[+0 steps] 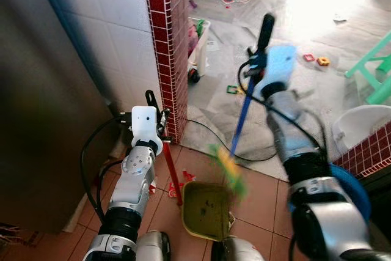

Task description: Sweep floor

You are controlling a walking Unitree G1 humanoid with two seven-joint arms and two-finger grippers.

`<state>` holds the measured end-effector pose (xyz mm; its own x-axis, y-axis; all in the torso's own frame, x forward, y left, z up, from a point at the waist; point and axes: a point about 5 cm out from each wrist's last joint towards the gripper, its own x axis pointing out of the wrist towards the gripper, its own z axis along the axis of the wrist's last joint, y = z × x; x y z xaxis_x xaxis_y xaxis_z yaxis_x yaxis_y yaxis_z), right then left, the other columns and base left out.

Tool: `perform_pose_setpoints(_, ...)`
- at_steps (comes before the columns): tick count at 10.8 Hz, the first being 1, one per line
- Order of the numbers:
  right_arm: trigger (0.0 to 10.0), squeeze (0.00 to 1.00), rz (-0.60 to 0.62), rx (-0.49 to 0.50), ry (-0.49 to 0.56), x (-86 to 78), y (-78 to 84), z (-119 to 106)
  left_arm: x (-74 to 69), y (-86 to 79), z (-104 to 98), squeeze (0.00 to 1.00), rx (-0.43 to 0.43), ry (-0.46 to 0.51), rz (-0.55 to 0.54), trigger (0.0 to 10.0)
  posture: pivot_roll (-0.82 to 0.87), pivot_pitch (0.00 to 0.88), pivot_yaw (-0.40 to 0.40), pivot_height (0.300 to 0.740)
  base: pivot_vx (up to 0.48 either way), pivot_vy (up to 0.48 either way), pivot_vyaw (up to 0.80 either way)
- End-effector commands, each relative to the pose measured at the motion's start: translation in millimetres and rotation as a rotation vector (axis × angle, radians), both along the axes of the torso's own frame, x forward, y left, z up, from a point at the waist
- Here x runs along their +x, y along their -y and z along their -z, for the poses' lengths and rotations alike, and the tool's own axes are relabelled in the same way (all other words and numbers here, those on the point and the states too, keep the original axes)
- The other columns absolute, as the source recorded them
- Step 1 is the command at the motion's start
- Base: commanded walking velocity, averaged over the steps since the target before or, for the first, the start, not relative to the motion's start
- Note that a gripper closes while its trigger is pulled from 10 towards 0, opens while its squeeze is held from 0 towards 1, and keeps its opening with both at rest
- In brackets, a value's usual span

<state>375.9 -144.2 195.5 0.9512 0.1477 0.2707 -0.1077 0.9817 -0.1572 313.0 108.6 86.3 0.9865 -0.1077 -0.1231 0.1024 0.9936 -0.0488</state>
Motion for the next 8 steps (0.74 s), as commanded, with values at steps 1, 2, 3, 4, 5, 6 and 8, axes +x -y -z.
perform_pose_setpoints(1, 10.0, 0.00, -0.004, -0.049, 0.074, 2.0, 1.4, -16.4, 5.4, -0.8, -18.8, 0.00, 0.030, 0.070, -0.003, 10.0, -0.06, 0.056, 0.006, 0.740, 0.000, 0.000, 0.00)
perform_pose_setpoints(2, 10.0, 0.00, 0.021, -0.086, 0.067, 0.7, 8.4, -10.0, 8.2, -0.6, -36.3, 0.00, 0.023, 0.123, -0.002, 10.0, -0.05, 0.058, 0.006, 0.740, 0.000, 0.000, 0.00)
perform_pose_setpoints(3, 10.0, 0.00, 0.048, -0.146, 0.069, -2.5, 11.9, -3.3, 9.1, -3.1, -52.2, 0.00, 0.024, 0.170, -0.002, 10.0, -0.05, 0.063, 0.009, 0.740, 0.000, 0.000, 0.00)
perform_pose_setpoints(4, 10.0, 0.00, 0.054, -0.162, 0.065, -4.3, 13.0, 1.1, 9.3, -4.6, -60.2, 0.00, 0.010, 0.190, -0.006, 10.0, -0.05, 0.064, 0.009, 0.740, 0.000, 0.000, 0.00)
perform_pose_setpoints(5, 10.0, 0.00, 0.086, -0.199, 0.046, -7.4, 17.8, 11.5, 8.2, -5.6, -67.4, 0.00, 0.024, 0.204, 0.010, 10.0, -0.04, 0.069, 0.009, 0.740, 0.000, 0.000, 0.00)
perform_pose_setpoints(6, 10.0, 0.00, 0.099, -0.212, 0.026, -8.8, 20.3, 18.4, 6.7, -5.4, -64.8, 0.00, 0.033, 0.188, 0.020, 10.0, -0.04, 0.069, 0.009, 0.740, 0.000, 0.000, 0.00)
perform_pose_setpoints(8, 10.0, 0.00, 0.140, -0.164, -0.089, -13.3, 25.4, 43.0, -6.3, 0.5, -26.0, 0.00, 0.038, 0.026, 0.053, 10.0, -0.04, 0.079, 0.009, 0.740, 0.000, 0.000, 0.00)
